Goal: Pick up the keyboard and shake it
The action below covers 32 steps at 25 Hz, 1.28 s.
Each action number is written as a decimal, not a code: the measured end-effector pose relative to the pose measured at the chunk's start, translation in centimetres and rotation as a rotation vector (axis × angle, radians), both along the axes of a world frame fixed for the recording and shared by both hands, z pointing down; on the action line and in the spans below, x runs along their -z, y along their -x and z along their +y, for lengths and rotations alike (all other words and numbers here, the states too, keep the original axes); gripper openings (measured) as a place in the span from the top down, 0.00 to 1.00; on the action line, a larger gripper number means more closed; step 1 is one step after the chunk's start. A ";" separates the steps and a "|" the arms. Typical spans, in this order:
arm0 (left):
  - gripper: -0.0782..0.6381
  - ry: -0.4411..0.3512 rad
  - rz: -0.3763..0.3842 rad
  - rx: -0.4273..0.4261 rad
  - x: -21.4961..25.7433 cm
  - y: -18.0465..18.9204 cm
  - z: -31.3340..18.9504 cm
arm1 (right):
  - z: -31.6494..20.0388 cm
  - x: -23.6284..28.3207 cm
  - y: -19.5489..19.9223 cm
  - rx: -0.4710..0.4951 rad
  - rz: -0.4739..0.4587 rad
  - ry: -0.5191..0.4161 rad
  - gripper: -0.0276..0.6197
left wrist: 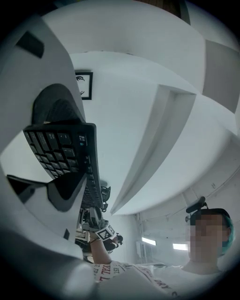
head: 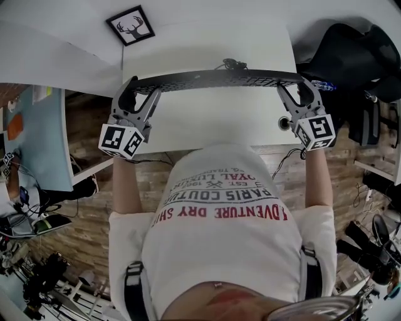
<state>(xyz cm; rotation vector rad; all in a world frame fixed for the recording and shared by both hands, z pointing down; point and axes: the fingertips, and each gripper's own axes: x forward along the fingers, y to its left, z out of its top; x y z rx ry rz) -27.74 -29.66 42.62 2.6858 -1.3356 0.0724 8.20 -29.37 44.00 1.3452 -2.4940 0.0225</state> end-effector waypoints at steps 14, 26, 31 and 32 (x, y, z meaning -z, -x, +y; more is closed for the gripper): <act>0.47 0.031 -0.002 0.014 -1.8 1.0 2.1 | 1.9 -1.9 1.0 0.009 0.010 0.047 0.60; 0.47 0.025 -0.005 0.011 -1.7 0.8 2.2 | 2.0 -2.0 0.8 -0.002 0.022 0.051 0.60; 0.47 0.016 -0.008 0.011 -1.4 0.8 2.1 | 2.0 -1.8 0.8 -0.008 0.021 0.051 0.60; 0.47 0.016 -0.008 0.011 -1.4 0.7 2.1 | 2.0 -1.9 0.8 -0.009 0.020 0.052 0.60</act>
